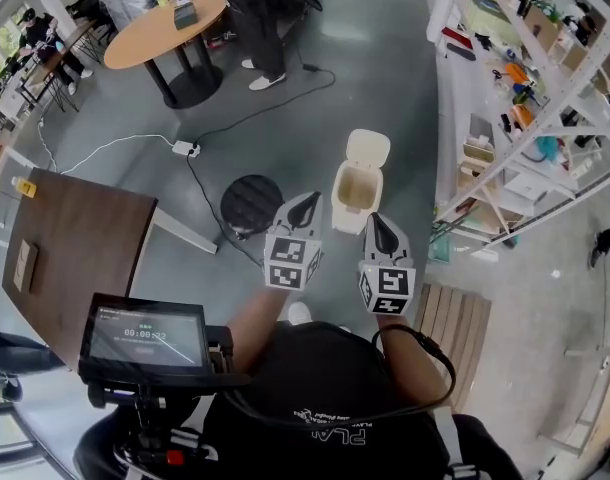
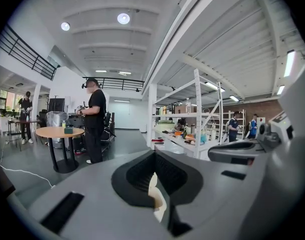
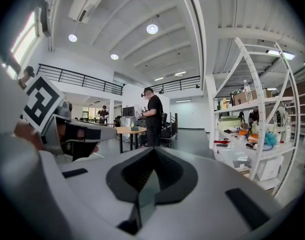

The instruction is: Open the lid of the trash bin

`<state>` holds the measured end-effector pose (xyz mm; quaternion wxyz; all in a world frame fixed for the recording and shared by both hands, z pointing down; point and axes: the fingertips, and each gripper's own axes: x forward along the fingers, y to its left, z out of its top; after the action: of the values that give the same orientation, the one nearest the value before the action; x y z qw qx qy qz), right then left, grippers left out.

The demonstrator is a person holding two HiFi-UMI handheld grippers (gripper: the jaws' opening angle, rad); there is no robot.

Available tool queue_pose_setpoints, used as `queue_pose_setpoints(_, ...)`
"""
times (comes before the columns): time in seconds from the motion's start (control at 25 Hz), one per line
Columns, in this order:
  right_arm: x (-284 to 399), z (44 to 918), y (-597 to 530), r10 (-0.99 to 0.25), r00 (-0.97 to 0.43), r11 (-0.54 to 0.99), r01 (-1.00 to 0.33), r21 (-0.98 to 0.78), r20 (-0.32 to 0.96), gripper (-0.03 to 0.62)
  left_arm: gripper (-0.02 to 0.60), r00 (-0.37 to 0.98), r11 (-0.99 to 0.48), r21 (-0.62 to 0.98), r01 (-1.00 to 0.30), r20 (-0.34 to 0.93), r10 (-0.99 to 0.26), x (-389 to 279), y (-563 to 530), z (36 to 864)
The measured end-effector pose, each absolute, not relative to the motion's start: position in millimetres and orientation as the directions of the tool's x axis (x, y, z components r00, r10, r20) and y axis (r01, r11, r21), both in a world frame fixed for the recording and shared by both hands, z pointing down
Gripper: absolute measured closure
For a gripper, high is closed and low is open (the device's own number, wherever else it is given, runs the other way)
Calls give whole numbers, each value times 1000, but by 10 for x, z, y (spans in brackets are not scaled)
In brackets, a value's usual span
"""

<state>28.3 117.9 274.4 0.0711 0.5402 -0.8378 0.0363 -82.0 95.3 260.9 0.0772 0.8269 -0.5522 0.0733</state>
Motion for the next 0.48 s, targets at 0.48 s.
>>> queue_pose_setpoints(0.48, 286, 2750, 1101, -910, -386, 394, -919, 29, 151, 594, 584, 372, -374, 34, -927, 212, -904, -890, 911, 2669)
